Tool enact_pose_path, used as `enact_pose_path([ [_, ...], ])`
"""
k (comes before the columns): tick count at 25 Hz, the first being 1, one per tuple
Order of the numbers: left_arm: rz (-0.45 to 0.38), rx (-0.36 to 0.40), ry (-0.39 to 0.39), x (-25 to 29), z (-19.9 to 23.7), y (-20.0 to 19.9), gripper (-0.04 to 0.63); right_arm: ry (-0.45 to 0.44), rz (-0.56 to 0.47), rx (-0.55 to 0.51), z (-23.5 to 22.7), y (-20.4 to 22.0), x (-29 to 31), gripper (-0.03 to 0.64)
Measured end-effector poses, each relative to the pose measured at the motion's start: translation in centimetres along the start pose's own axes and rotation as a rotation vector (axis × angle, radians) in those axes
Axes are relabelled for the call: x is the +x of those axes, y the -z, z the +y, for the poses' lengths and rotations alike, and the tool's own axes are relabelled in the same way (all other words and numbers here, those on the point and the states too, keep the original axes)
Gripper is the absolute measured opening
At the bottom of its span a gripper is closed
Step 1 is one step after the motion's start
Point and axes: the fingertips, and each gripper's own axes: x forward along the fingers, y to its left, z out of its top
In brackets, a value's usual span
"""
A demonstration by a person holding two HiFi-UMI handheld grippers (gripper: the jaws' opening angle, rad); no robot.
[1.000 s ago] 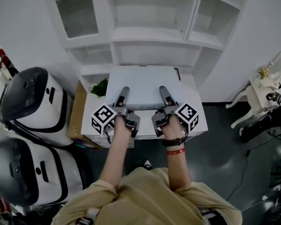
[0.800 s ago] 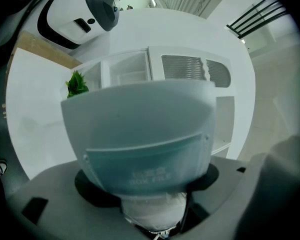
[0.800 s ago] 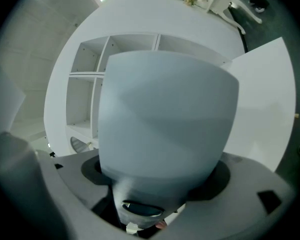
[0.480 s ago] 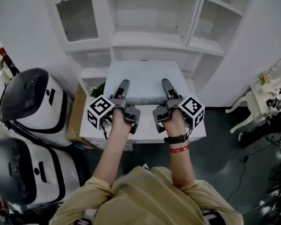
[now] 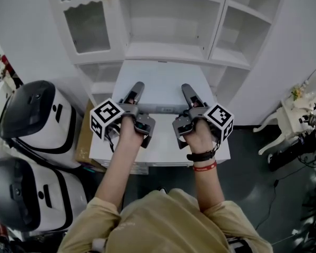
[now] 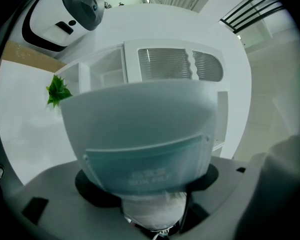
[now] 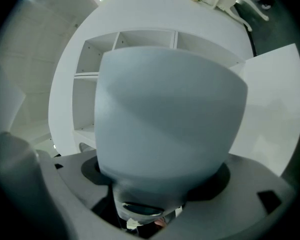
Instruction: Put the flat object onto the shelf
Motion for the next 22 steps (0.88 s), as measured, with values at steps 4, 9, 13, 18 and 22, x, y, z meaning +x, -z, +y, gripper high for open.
enact_pose_path([
  [4,0.006,-0.018,0.024,0.3,-1.0,-0.1,0.347,-0.021,0.001,-0.013,1.6,-0.5,0.0,0.387],
  [9,0.004,-0.025,0.047,0.5,-1.3,-0.4,0.347,-0.052,0.017,-0.010,2.1,-0.6,0.0,0.385],
  [13,0.003,-0.026,0.060,0.9,-1.3,-0.4,0.347,-0.056,0.021,-0.025,2.1,-0.9,0.3,0.385],
  [18,-0.021,-0.016,0.094,0.8,-1.0,-0.7,0.347,-0.094,0.034,-0.058,2.1,-0.6,0.7,0.385],
  [22,-0.026,0.010,0.110,2.1,-1.4,-1.0,0.347,-0.127,0.044,-0.057,2.1,-1.5,1.9,0.385],
])
